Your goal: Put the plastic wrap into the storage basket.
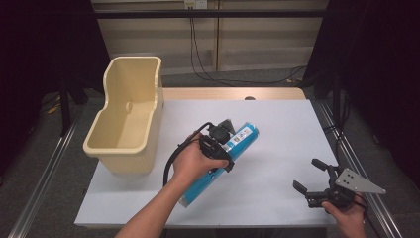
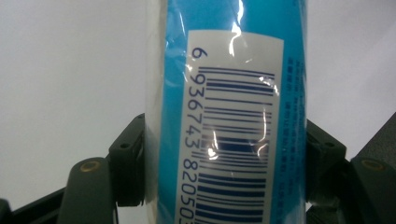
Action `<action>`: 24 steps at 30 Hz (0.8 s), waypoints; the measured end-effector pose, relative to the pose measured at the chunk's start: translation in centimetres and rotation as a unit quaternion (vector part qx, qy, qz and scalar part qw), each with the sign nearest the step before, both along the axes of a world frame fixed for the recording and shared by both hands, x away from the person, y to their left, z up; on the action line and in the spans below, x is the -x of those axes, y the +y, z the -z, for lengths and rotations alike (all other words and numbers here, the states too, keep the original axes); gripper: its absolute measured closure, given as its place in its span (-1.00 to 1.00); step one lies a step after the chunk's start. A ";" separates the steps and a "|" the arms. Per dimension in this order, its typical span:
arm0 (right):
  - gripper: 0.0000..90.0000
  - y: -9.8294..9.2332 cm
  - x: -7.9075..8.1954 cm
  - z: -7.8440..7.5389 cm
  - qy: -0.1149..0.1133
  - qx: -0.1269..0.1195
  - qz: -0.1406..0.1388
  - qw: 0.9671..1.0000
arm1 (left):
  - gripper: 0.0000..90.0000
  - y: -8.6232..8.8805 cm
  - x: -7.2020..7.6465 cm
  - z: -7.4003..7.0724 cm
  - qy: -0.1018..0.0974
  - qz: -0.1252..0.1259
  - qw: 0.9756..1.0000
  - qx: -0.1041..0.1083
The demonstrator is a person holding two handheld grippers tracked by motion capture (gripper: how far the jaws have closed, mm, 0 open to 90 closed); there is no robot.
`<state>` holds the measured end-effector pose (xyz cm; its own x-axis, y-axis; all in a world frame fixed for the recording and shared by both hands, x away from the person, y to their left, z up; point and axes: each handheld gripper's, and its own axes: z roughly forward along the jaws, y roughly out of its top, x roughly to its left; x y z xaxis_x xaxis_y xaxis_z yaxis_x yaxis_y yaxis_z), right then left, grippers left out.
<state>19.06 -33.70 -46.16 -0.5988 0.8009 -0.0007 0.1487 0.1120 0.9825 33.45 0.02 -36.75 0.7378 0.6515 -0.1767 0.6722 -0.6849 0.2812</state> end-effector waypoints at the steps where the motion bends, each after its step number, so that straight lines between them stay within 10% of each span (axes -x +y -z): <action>1: -1.00 0.0 0.0 0.0 0.000 0.000 0.000 1.000 | -0.28 0.2 -0.1 -0.2 0.000 -0.003 1.000 0.001; 24: -1.00 0.1 0.0 0.0 0.000 0.000 0.000 1.000 | -0.28 4.3 -1.8 -4.7 0.001 -0.072 0.997 -0.019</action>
<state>19.07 -33.62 -46.14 -0.5995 0.8004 -0.0012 0.1484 0.1126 0.9825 35.20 4.34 -32.07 0.6362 0.7567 -0.1506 0.7644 -0.5919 0.2556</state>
